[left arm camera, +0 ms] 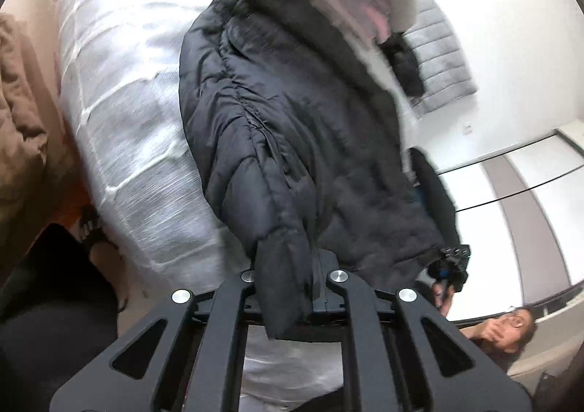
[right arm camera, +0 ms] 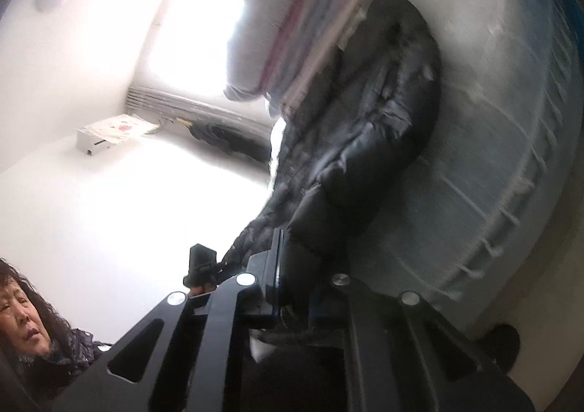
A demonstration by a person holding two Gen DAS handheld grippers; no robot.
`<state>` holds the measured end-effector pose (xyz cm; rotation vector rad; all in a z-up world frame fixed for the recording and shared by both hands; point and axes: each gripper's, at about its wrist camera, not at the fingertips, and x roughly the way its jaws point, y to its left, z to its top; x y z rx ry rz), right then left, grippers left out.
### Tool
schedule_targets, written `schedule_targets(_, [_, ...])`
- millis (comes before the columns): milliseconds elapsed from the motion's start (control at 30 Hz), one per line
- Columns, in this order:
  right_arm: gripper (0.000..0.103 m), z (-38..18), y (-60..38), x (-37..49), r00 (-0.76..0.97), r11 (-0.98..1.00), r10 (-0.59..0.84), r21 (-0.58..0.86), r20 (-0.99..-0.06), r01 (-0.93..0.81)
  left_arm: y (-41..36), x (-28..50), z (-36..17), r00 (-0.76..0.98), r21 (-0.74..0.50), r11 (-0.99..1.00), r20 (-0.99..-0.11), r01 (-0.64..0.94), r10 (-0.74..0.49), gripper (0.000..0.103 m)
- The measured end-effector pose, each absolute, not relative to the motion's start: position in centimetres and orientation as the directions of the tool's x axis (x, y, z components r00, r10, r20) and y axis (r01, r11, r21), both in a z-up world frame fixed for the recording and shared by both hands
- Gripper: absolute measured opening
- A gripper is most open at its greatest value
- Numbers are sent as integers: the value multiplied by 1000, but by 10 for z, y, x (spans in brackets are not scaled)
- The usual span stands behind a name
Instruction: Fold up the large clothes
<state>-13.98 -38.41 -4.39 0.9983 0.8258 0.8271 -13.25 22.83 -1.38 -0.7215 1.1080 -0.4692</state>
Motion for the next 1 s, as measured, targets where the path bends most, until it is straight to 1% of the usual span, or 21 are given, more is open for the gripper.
schedule_targets(100, [9,-16,-381,-150,479,323,858,920,-184,-224,227,-146,20,408,-746,664,-592,47,-695,6])
schedule_targets(200, [9,16,-380,-167,499,315,854,911,-150,-265,223,-165,49,409,-757,645,-559,102,-721,6])
schedule_targets(300, [9,45,-383,-190,503,323,854,893,-132,-313,222,-189,68,388,-760,634,-546,145,-743,6])
schedule_targets(400, [9,53,-386,-220,477,331,866,887,-150,-321,222,-211,63,332,-759,632,-563,157,-757,8])
schedule_targets(433, [11,46,-388,-228,479,360,857,887,-190,-291,222,-220,51,289,-759,633,-577,156,-764,8])
schedule_targets(467, [19,34,-393,-232,479,377,848,894,-227,-244,223,-226,39,261,-763,629,-584,146,-769,9])
schedule_targets(500, [41,22,-400,-235,469,378,847,903,-249,-203,225,-231,20,228,-772,626,-593,114,-773,10])
schedule_targets(567, [61,-8,-407,-238,474,367,837,922,-272,-120,232,-238,-12,202,-791,611,-591,44,-780,10])
schedule_targets(633, [65,-22,-408,-238,468,336,845,938,-260,-86,236,-243,-34,193,-806,592,-581,-4,-790,12])
schedule_targets(667, [68,-30,-408,-237,473,320,844,945,-255,-62,238,-245,-43,191,-810,586,-579,-25,-793,16])
schedule_targets(700, [68,-34,-406,-237,470,320,843,946,-262,-46,237,-246,-47,190,-812,583,-578,-35,-794,22])
schedule_targets(733, [68,-36,-405,-236,469,315,844,948,-260,-41,237,-248,-51,192,-816,577,-573,-40,-797,25])
schedule_targets(767, [69,-35,-406,-236,466,313,846,949,-259,-41,237,-249,-53,196,-819,572,-568,-41,-800,30])
schedule_targets(833, [69,-34,-408,-235,470,321,842,946,-265,-42,235,-250,-55,201,-819,573,-567,-37,-799,32])
schedule_targets(867, [67,-36,-407,-235,473,326,838,945,-270,-37,234,-249,-53,205,-818,574,-568,-36,-797,32])
schedule_targets(900, [47,-36,-405,-236,481,336,831,942,-281,-30,233,-249,-53,213,-818,574,-566,-30,-796,31])
schedule_targets(933, [31,-39,-405,-237,497,357,812,934,-305,-9,232,-249,-52,220,-819,573,-563,-26,-796,31])
schedule_targets(967, [17,-34,-405,-240,507,354,806,935,-306,2,232,-249,-50,233,-822,569,-557,-16,-797,23])
schedule_targets(1000, [15,-33,-405,-242,524,350,797,937,-301,7,233,-249,-47,242,-818,575,-560,-9,-792,15])
